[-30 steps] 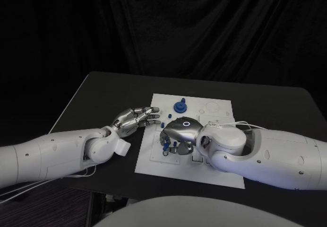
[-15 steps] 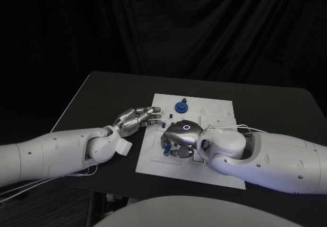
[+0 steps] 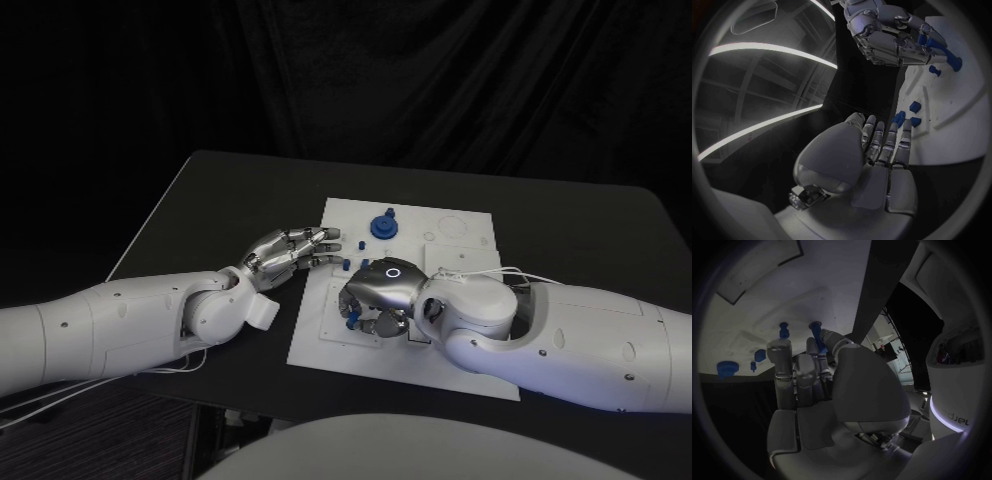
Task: Assemble the parts on the task board
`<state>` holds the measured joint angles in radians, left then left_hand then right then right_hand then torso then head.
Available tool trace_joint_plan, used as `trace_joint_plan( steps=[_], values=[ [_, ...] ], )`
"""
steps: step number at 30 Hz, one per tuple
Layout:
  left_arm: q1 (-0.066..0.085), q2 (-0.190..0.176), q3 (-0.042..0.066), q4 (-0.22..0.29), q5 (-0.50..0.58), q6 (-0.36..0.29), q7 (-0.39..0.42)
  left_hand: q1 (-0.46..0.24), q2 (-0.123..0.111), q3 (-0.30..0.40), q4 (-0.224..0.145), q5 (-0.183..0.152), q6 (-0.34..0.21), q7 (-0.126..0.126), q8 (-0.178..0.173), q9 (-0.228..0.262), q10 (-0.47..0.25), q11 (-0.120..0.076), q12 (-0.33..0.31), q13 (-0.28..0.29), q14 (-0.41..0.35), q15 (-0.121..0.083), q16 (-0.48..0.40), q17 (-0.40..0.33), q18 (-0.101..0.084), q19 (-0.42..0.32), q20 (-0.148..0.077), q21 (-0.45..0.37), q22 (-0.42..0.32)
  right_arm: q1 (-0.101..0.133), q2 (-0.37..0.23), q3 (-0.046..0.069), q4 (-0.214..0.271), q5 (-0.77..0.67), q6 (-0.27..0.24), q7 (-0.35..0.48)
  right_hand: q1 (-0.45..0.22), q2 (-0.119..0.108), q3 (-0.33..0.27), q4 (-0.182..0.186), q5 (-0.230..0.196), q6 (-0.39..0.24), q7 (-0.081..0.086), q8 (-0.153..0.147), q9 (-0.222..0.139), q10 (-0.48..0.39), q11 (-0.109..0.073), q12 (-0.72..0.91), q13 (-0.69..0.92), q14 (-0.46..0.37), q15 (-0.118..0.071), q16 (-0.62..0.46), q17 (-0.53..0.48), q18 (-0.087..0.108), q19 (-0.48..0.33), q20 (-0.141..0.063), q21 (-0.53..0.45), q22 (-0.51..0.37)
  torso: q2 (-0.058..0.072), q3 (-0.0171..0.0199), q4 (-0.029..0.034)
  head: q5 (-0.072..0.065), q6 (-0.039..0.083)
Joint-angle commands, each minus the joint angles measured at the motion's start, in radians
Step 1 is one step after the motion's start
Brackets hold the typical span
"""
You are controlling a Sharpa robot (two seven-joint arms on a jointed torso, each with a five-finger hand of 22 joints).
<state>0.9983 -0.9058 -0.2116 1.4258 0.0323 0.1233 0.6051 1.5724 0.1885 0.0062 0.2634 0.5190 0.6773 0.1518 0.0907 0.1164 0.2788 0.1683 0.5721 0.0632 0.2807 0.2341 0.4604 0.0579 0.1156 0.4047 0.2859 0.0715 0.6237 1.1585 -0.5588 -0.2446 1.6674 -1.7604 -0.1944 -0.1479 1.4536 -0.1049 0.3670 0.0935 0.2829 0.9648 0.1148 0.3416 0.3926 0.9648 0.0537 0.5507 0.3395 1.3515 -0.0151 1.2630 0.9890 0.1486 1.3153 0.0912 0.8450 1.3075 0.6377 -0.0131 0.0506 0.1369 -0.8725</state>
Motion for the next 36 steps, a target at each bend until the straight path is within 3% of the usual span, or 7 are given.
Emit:
trace_joint_plan(
  steps=[1,26,30,33,34,35,36],
  values=[
    [-0.002,0.003,0.001,0.0,0.005,0.017,0.009,0.003,0.007,0.006,0.002,0.006,-0.002,0.005,0.003,0.0,0.0,0.006,0.004,0.0,-0.006,0.0,-0.006,0.0,0.006,0.004,0.002,0.0,-0.002,-0.007,0.001,-0.002,-0.006,-0.01,0.004,0.002,0.005,0.005,0.002,-0.006,0.005,0.01,0.001,0.001,0.082,0.011,0.0,-0.003,0.0,0.002,0.0,0.002,-0.003,-0.02,0.003,0.0,0.001,0.094,0.0,-0.0003,-0.0009,0.003,0.0],
    [-0.008,0.005,0.001,-0.003,0.005,0.019,0.008,0.002,0.01,0.011,0.004,0.007,-0.003,0.005,0.003,-0.001,-0.001,0.006,0.003,0.0,-0.008,0.0,-0.008,0.0,0.007,0.003,0.002,-0.001,-0.003,-0.011,-0.008,-0.002,-0.005,-0.01,0.051,-0.017,0.0,0.007,-0.004,-0.012,-0.007,0.011,0.0,0.002,0.089,0.017,0.0,-0.01,-0.001,-0.01,0.0,-0.01,-0.02,-0.017,-0.008,0.0,-0.021,0.089,0.0,0.0001,-0.0008,0.002,0.0],
    [-0.008,0.006,0.001,-0.004,0.005,0.019,0.008,0.002,0.01,0.011,0.004,0.007,-0.003,0.005,0.003,-0.001,-0.001,0.006,0.003,0.0,-0.008,0.0,-0.008,0.0,0.007,0.003,0.002,-0.001,-0.003,-0.012,-0.004,-0.002,-0.01,-0.01,0.043,-0.01,-0.031,0.0,-0.002,0.01,-0.054,-0.114,0.018,-0.091,0.052,-0.049,0.025,-0.066,-0.021,-0.02,0.021,-0.022,-0.037,-0.016,-0.021,0.011,-0.046,0.083,0.0,0.0003,-0.0002,0.001,0.0],
    [-0.008,0.007,0.001,-0.004,0.005,0.019,0.008,0.002,0.011,0.013,0.005,0.008,-0.005,0.005,0.003,-0.001,-0.002,0.006,0.003,0.0,-0.009,0.0,-0.008,0.0,0.007,0.003,0.002,-0.001,-0.004,-0.014,-0.001,-0.002,-0.014,-0.01,0.029,-0.001,-0.066,-0.023,-0.023,0.035,-0.12,-0.291,-0.019,-0.214,-0.015,-0.17,0.073,-0.159,-0.064,-0.057,0.058,-0.059,-0.094,-0.011,-0.054,0.04,-0.123,0.064,0.0,0.0,-0.0002,0.002,0.0],
    [-0.008,0.007,0.001,-0.004,0.005,0.02,0.008,0.002,0.011,0.013,0.005,0.008,-0.005,0.005,0.003,-0.001,-0.002,0.006,0.003,0.0,-0.009,0.0,-0.008,0.0,0.007,0.003,0.002,-0.001,-0.004,-0.015,-0.001,-0.002,-0.015,-0.01,0.025,0.001,-0.066,-0.021,-0.038,0.035,-0.13,-0.307,-0.024,-0.231,-0.034,-0.185,0.075,-0.171,-0.071,-0.063,0.064,-0.063,-0.101,-0.009,-0.06,0.05,-0.137,0.061,0.0,0.0,-0.0001,0.001,0.0],
    [-0.008,0.007,0.001,-0.004,0.005,0.02,0.008,0.002,0.011,0.013,0.005,0.008,-0.005,0.005,0.003,-0.001,-0.002,0.006,0.003,0.0,-0.009,0.0,-0.008,0.0,0.007,0.003,0.002,-0.001,-0.004,-0.017,0.0,-0.002,-0.016,-0.01,0.021,0.003,-0.075,-0.023,-0.06,0.042,-0.154,-0.426,-0.042,-0.272,-0.097,-0.233,0.082,-0.199,-0.085,-0.075,0.063,-0.073,-0.117,0.0,-0.07,0.053,-0.163,0.055,0.0,-0.0001,0.0,0.001,0.0],
    [-0.009,0.007,0.001,-0.004,0.005,0.02,0.008,0.002,0.011,0.013,0.005,0.008,-0.005,0.005,0.003,-0.001,-0.002,0.006,0.003,0.0,-0.009,0.0,-0.008,0.0,0.007,0.003,0.002,-0.001,-0.004,-0.017,0.0,-0.002,-0.017,-0.01,0.018,0.004,-0.076,-0.022,-0.07,0.046,-0.161,-0.467,-0.049,-0.283,-0.123,-0.246,0.084,-0.207,-0.09,-0.078,0.062,-0.074,-0.119,0.002,-0.073,0.055,-0.171,0.054,0.0,-0.0001,0.0,0.001,0.0]
  ],
)
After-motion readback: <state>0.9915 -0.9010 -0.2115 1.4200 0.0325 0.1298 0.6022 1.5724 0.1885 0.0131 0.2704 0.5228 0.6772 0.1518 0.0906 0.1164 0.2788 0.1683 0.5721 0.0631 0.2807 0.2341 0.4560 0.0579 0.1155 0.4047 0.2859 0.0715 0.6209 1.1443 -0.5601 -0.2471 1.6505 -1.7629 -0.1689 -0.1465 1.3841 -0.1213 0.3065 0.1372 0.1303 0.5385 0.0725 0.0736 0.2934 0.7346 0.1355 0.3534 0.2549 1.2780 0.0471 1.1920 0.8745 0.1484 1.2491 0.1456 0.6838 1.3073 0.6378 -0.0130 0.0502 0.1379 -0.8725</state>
